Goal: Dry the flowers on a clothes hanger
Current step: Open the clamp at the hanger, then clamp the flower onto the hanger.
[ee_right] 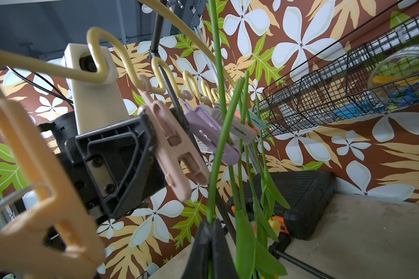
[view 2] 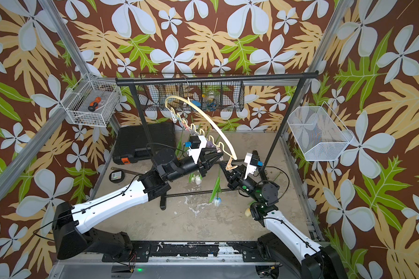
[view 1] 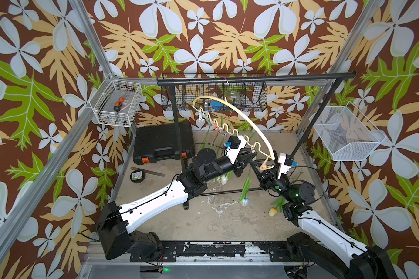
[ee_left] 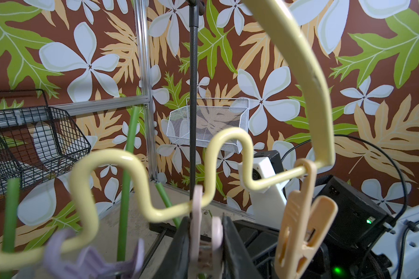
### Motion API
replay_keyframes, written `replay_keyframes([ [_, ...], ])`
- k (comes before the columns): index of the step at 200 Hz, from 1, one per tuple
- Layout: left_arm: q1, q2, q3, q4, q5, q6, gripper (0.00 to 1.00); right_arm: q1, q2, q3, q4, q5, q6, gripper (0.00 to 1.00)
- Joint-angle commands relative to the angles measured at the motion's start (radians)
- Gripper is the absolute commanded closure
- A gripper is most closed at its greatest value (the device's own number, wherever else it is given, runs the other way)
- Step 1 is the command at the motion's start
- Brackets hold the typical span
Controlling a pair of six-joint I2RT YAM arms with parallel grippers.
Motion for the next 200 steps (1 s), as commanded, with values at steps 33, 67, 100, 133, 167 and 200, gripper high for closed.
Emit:
replay_keyframes([
  [33,0.002,0.004,-0.002,0.036,-0.006,-0.020,0.90,0.006,-0.005,0.016,0.073,-0.003,0.022,1.00],
  [67,0.001,0.002,-0.002,0.037,-0.003,-0.020,0.90,0.009,-0.010,0.016,0.081,-0.002,0.029,1.00],
  [100,0.001,0.000,-0.005,0.044,-0.001,-0.024,0.91,0.012,-0.015,0.013,0.081,0.000,0.030,1.00],
  [133,0.002,0.007,0.001,0.054,0.015,-0.042,0.91,0.027,0.005,0.016,0.103,0.000,0.038,1.00],
  [167,0.002,0.004,-0.001,0.058,0.022,-0.046,0.91,0.031,0.010,0.022,0.106,-0.001,0.037,1.00],
  [200,0.002,-0.003,-0.014,0.079,0.019,-0.047,0.91,0.033,0.014,0.022,0.106,0.000,0.041,1.00],
])
